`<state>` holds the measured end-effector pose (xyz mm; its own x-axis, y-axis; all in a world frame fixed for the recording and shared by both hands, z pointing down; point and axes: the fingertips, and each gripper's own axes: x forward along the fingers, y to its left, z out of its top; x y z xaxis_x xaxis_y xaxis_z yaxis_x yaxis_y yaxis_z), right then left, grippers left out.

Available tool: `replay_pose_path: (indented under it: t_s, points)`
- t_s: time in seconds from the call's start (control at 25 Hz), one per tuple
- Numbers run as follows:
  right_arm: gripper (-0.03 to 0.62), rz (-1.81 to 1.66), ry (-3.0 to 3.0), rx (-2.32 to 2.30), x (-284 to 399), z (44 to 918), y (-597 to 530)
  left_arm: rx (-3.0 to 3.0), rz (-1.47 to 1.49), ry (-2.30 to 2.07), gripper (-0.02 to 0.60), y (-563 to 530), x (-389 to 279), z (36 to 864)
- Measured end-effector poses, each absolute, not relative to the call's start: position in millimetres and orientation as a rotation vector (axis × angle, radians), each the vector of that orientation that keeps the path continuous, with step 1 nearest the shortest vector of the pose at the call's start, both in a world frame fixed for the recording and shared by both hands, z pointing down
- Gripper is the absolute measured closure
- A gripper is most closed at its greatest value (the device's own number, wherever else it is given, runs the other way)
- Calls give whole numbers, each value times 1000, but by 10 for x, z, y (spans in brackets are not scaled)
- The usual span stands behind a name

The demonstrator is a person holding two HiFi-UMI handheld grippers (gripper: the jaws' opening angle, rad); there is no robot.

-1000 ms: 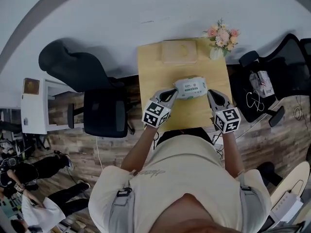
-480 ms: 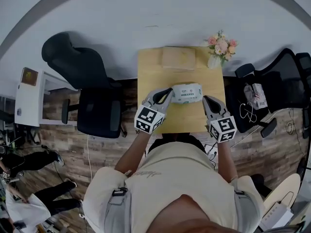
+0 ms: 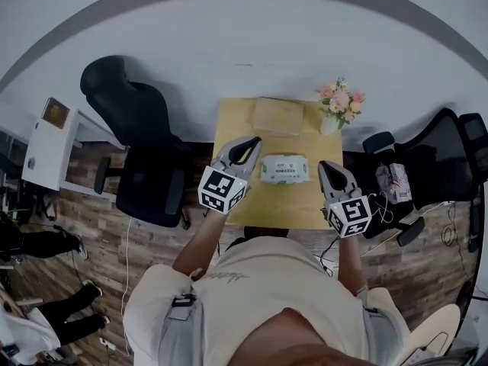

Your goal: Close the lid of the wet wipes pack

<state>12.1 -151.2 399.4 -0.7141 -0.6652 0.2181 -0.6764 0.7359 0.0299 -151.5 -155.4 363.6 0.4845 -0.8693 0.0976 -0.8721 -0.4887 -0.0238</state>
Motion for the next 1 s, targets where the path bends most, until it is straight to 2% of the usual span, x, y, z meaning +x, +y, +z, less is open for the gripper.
replay_pose_path:
  t_s: [0.6,1.0]
  points:
    - [592,-87,-2803,1103,185,3438,-1940,2674,126,-1701,565,-1830,-1584,3339]
    - [592,-92,-2816,1046,-2,3419,-1955,2673,122,-1719,565,-1875,-1709,3255]
